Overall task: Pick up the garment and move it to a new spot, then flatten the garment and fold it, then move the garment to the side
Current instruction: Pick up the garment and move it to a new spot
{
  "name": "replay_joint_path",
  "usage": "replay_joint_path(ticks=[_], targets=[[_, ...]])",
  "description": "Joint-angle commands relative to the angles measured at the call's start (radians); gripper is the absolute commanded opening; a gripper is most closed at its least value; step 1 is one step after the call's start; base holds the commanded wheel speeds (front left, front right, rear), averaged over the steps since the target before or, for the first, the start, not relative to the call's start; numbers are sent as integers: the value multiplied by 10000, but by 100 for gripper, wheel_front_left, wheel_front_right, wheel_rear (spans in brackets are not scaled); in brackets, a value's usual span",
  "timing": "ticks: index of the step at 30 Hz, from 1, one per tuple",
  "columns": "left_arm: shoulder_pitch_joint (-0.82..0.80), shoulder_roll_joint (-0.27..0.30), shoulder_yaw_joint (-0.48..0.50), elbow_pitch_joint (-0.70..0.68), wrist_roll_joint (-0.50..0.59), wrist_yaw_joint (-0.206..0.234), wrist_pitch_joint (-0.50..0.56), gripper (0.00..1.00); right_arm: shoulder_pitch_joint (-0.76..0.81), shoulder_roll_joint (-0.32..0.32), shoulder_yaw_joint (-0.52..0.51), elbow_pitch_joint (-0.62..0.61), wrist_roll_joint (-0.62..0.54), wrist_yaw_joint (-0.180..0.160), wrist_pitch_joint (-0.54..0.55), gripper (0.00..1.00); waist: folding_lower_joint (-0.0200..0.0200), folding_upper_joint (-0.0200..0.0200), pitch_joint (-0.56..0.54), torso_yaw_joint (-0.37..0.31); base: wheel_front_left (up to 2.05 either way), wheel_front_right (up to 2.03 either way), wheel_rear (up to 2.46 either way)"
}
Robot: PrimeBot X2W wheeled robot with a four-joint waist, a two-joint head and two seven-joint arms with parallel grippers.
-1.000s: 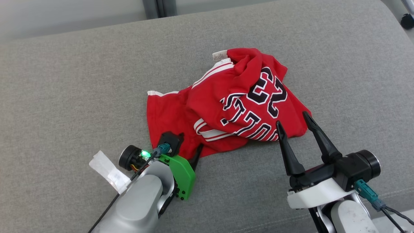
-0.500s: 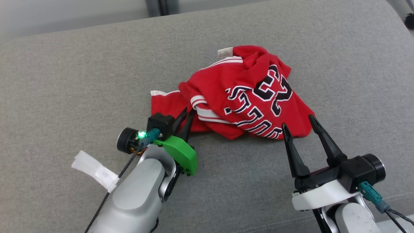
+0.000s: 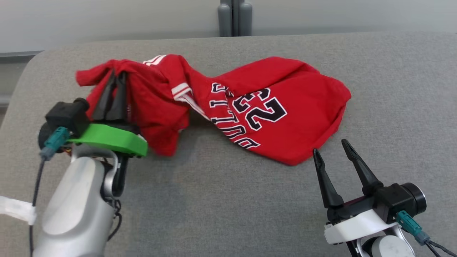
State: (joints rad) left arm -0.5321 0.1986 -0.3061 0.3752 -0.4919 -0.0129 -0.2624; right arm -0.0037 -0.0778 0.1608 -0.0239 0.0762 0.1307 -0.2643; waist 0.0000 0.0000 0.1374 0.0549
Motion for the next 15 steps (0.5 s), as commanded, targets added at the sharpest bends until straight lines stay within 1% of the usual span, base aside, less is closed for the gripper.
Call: replay_joint_path(ticks=[1, 6, 11, 13, 15], targets=[[-16, 288, 240, -109, 79, 54, -31, 0, 134, -16, -13, -24, 22, 2, 1, 100, 0, 0, -278, 467, 0, 0, 0], [-331, 1205, 984, -172, 118, 265, -32, 0, 195, -34, 44, -1, 4, 2, 1, 100, 0, 0, -297, 668, 0, 0, 0], [-449, 2157, 1648, 70, 295, 774, 5, 0, 187, -74, 54, -13, 19, 2, 1, 100, 0, 0, -224, 738, 0, 0, 0], [-408, 2472, 1908, 169, 375, 995, 1, 0, 184, -111, 59, -23, 23, 2, 1, 100, 0, 0, -180, 753, 0, 0, 0], [-296, 2648, 2209, 218, 314, 1208, -11, 0, 195, -162, 34, -39, 24, 2, 1, 100, 0, 0, -139, 766, 0, 0, 0]])
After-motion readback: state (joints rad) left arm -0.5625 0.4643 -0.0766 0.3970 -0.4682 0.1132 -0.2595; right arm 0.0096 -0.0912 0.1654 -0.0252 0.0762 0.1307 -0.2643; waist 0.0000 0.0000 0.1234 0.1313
